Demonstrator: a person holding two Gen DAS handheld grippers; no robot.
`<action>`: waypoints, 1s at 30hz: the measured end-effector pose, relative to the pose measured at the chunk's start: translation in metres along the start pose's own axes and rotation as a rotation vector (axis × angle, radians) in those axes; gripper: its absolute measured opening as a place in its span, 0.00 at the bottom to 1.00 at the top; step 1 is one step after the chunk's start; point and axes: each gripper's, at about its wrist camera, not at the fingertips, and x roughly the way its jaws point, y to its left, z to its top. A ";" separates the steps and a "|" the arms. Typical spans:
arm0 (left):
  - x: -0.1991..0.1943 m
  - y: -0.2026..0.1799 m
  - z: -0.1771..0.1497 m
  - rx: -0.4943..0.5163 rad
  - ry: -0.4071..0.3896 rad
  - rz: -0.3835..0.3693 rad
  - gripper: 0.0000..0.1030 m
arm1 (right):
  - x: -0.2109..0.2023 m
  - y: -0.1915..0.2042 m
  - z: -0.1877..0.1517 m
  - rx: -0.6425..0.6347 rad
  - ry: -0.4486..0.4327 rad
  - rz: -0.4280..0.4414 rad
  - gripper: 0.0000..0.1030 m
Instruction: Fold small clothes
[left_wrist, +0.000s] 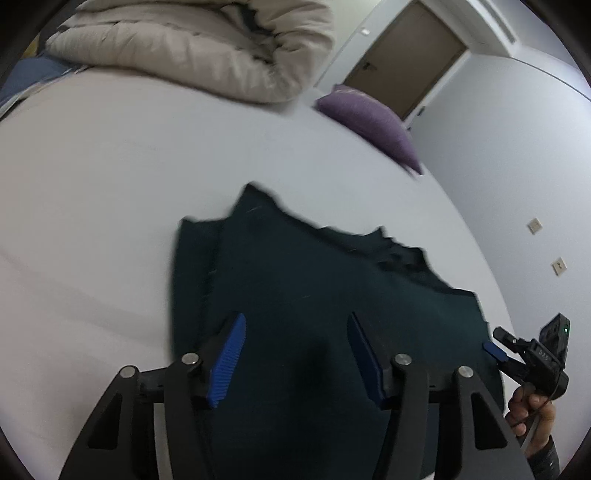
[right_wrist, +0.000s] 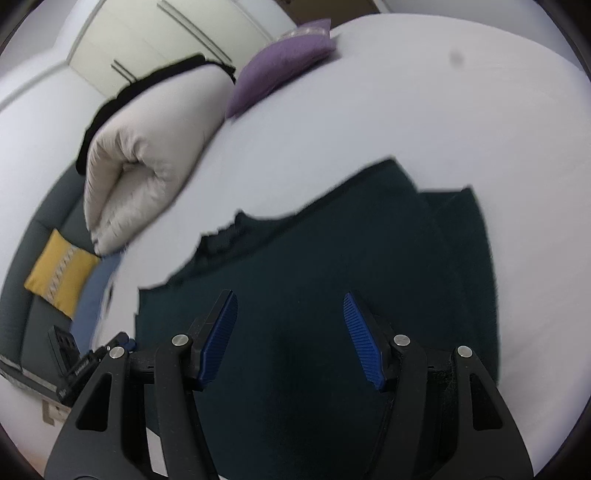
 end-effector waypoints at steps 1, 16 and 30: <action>0.001 0.006 -0.001 -0.009 -0.001 -0.002 0.49 | 0.000 -0.004 -0.005 -0.014 -0.013 -0.034 0.51; -0.049 -0.024 -0.037 0.147 -0.086 0.054 0.53 | -0.056 0.010 -0.039 0.042 -0.070 0.131 0.42; -0.040 -0.022 -0.088 0.281 0.002 0.122 0.49 | -0.032 -0.009 -0.115 0.082 0.043 0.176 0.34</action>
